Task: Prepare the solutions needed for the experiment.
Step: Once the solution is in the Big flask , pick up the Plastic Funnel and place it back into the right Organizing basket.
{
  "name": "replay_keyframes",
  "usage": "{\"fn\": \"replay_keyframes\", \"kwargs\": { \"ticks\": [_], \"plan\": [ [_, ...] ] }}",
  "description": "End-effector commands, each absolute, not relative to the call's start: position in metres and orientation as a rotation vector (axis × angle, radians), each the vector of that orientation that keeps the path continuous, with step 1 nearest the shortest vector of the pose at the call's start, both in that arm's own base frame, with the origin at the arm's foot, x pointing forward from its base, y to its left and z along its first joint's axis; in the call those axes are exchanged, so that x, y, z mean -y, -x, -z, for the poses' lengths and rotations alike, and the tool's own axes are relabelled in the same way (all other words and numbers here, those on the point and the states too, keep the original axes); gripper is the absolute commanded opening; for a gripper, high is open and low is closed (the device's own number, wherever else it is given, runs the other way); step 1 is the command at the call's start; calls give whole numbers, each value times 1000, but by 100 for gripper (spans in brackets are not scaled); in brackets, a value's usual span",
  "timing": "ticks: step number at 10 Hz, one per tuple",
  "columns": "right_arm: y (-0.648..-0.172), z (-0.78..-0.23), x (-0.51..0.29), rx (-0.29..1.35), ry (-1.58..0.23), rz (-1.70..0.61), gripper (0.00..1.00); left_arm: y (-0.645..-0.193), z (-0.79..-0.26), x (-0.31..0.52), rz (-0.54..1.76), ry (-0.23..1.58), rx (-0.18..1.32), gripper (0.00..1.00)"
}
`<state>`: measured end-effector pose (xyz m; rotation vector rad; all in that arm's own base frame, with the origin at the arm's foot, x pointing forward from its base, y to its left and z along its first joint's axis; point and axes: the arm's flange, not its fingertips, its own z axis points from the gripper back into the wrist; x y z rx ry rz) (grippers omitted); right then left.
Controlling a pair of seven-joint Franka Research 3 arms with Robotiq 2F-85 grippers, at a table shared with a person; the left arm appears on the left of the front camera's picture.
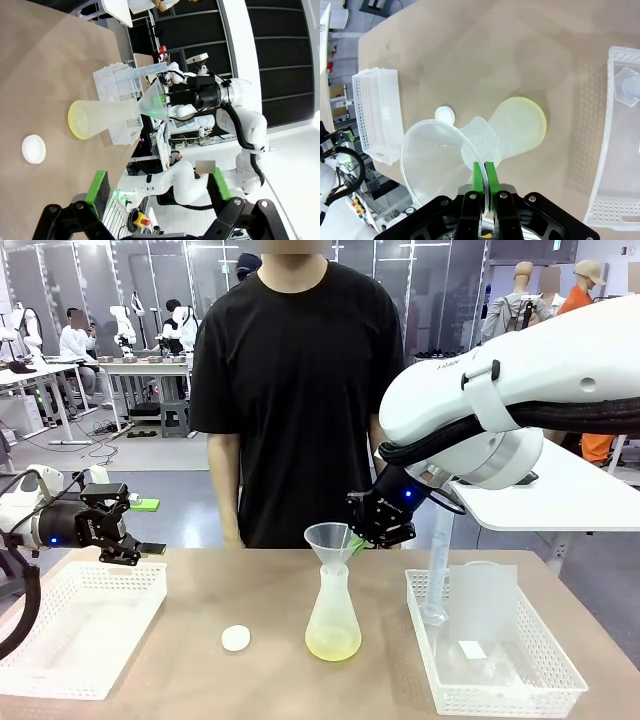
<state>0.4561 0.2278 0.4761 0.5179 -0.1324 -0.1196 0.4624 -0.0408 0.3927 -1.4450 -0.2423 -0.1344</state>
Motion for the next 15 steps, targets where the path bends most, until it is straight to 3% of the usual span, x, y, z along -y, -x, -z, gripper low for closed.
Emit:
{"fn": "replay_keyframes", "kwargs": {
  "ticks": [1,15],
  "plan": [
    [-448,-479,-226,183,-546,109,4,-463,-393,41,141,1445,250,100],
    [-410,-560,-190,323,-572,5,4,-463,-393,41,141,1445,250,100]
  ]
}}
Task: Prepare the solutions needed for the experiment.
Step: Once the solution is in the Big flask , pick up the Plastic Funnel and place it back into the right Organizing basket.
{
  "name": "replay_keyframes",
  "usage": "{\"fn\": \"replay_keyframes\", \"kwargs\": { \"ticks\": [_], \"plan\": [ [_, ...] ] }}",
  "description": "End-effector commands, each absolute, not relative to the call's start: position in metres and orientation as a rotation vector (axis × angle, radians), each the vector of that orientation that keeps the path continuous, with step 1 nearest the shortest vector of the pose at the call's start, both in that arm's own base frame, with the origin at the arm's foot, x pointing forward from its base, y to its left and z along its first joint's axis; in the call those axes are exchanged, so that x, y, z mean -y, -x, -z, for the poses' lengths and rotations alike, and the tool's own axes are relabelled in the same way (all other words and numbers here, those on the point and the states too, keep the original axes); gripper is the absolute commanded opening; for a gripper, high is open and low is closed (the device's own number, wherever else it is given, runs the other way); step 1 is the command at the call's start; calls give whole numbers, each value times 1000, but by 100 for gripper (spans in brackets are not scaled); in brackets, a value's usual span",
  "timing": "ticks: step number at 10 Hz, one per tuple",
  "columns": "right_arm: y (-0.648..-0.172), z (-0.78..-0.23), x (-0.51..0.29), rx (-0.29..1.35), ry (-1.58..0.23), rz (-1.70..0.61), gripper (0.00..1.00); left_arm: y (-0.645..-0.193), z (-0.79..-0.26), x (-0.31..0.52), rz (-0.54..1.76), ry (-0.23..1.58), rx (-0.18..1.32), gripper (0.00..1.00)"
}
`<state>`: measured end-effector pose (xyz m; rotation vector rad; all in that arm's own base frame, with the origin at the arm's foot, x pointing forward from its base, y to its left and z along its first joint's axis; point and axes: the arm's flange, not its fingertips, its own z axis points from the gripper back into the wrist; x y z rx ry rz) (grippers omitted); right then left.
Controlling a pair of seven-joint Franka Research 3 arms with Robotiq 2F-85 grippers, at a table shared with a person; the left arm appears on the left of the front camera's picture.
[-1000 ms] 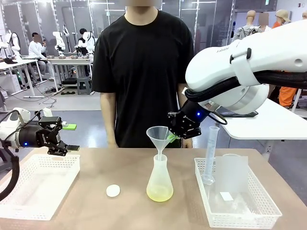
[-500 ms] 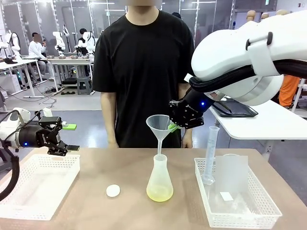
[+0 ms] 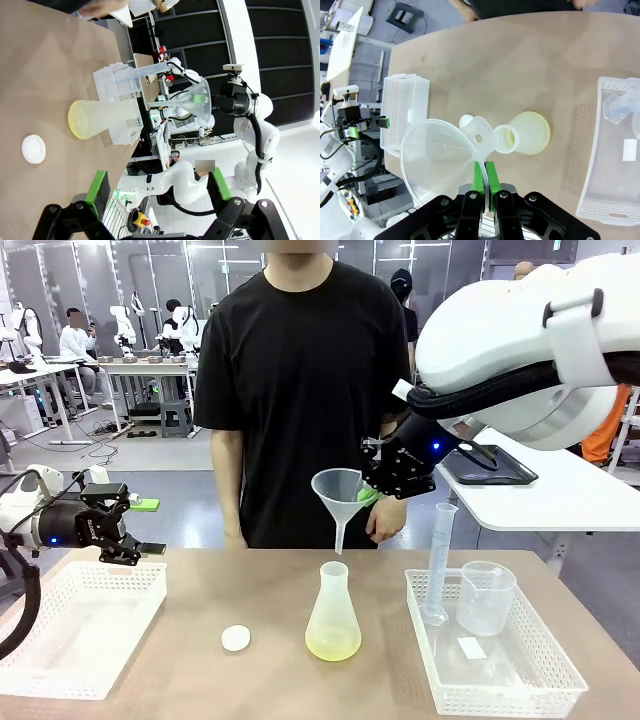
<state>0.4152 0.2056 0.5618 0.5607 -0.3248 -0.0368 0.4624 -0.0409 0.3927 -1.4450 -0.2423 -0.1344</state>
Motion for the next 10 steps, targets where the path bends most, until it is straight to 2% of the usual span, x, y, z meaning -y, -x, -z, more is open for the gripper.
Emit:
{"fn": "replay_keyframes", "kwargs": {
  "ticks": [1,5,10],
  "plan": [
    [-411,-562,-174,324,-561,7,4,-463,-393,41,141,1445,250,100],
    [-400,-559,-97,245,-584,27,4,-463,-393,41,141,1445,250,100],
    [-395,-531,-6,247,-545,78,4,-463,-393,41,141,1445,250,100]
  ]
}}
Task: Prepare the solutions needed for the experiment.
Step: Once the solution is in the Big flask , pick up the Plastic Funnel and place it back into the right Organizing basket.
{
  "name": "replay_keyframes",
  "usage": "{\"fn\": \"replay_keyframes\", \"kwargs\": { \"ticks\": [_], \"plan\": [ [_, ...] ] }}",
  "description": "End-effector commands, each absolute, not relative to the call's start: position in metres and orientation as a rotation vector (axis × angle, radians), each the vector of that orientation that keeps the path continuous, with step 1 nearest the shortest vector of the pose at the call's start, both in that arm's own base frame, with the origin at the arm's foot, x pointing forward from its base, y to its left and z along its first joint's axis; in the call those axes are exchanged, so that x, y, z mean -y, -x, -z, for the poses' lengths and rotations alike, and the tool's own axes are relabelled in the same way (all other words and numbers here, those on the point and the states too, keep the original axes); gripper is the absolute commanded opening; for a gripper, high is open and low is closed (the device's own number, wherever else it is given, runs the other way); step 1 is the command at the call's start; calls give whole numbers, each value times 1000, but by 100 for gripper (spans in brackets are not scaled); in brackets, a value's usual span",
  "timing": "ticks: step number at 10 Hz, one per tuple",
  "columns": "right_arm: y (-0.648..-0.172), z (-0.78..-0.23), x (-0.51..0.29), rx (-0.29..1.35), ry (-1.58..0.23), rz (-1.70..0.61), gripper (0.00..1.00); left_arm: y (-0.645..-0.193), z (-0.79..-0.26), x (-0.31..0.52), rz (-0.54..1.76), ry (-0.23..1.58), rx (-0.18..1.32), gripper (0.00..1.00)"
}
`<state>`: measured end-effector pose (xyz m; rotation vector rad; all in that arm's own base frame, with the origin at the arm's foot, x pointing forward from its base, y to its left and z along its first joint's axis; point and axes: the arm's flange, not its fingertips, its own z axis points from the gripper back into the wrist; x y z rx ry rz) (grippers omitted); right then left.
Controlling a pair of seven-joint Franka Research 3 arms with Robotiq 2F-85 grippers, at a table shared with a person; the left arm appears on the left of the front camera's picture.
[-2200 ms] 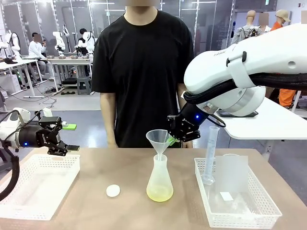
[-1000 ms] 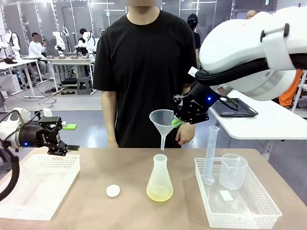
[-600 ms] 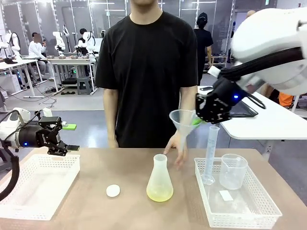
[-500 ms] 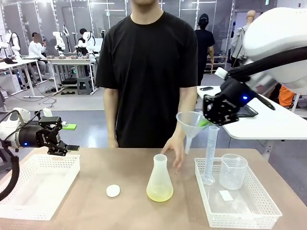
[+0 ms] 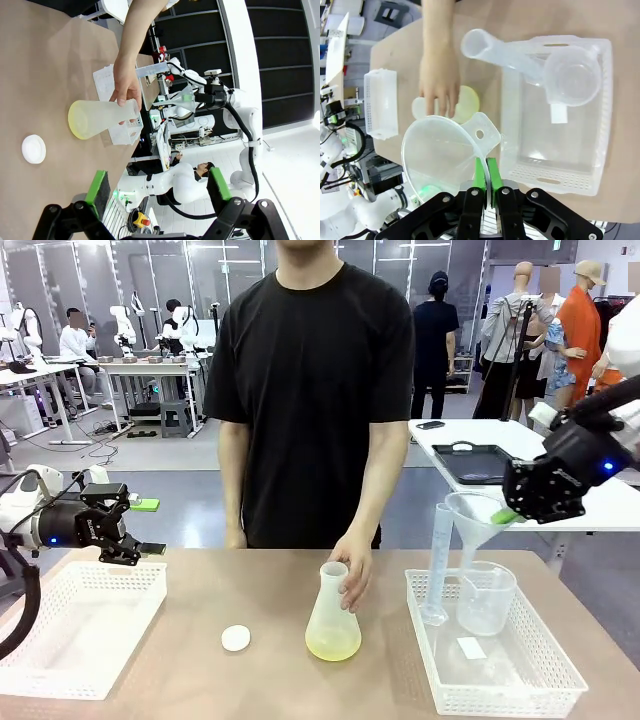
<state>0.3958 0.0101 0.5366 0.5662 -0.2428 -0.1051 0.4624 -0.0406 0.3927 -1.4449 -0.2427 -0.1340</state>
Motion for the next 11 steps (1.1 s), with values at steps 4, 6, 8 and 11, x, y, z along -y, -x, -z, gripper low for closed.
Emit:
{"fn": "replay_keyframes", "kwargs": {
  "ticks": [4,6,8,11],
  "plan": [
    [-390,-507,5,209,-511,79,4,-463,-393,41,141,1445,250,100],
    [-381,-489,-1,150,-489,68,4,-463,-393,41,141,1445,250,100],
    [-371,-472,-4,104,-445,79,4,-463,-393,41,141,1445,250,100],
    [-367,-442,-9,56,-420,106,4,-463,-393,41,141,1445,250,100]
  ]
}}
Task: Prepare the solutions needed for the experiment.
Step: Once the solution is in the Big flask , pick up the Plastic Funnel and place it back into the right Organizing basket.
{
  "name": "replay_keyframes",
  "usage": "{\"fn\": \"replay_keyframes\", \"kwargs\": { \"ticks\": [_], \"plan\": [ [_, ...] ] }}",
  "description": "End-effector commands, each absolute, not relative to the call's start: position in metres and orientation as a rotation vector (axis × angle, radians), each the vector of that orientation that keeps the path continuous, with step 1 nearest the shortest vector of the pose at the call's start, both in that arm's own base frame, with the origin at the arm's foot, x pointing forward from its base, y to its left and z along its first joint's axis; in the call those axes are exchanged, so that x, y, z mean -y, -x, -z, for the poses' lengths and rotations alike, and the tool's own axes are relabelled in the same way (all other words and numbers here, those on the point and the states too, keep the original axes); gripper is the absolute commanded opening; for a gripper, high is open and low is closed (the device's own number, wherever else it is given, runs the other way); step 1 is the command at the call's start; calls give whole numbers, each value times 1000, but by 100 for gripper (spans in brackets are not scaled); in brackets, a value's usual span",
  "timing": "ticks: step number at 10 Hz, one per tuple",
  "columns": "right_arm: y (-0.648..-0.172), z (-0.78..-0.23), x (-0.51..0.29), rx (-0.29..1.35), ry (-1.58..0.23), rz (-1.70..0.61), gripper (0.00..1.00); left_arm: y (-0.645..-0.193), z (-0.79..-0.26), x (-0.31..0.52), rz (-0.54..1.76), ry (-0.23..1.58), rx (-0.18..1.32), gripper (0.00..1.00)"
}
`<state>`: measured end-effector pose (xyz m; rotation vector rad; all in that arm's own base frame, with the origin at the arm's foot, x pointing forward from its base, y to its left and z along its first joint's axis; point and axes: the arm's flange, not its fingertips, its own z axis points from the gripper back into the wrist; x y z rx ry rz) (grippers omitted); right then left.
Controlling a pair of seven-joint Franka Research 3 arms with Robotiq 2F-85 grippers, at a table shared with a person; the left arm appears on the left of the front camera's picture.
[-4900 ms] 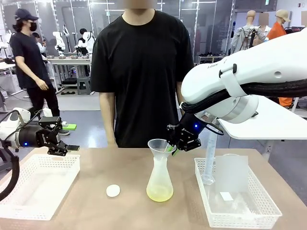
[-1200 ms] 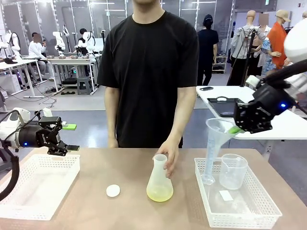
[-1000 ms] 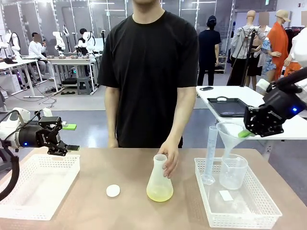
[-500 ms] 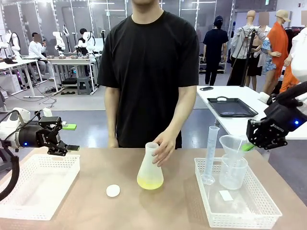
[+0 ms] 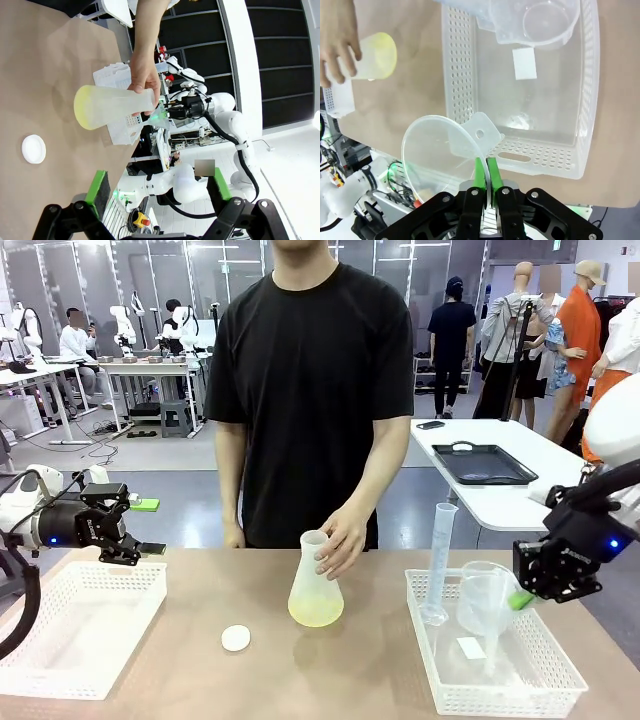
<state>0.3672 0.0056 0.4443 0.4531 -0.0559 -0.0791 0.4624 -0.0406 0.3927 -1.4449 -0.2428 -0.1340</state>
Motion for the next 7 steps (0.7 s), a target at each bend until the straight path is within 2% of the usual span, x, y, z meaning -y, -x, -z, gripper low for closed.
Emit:
{"fn": "replay_keyframes", "kwargs": {
  "ticks": [1,2,7],
  "plan": [
    [-370,-433,-13,52,-400,112,4,-463,-393,41,141,1445,250,100],
    [-375,-423,-17,48,-366,120,4,-463,-393,41,141,1445,250,100],
    [-390,-405,-32,21,-311,126,53,-463,-393,41,141,1445,250,100]
  ]
}}
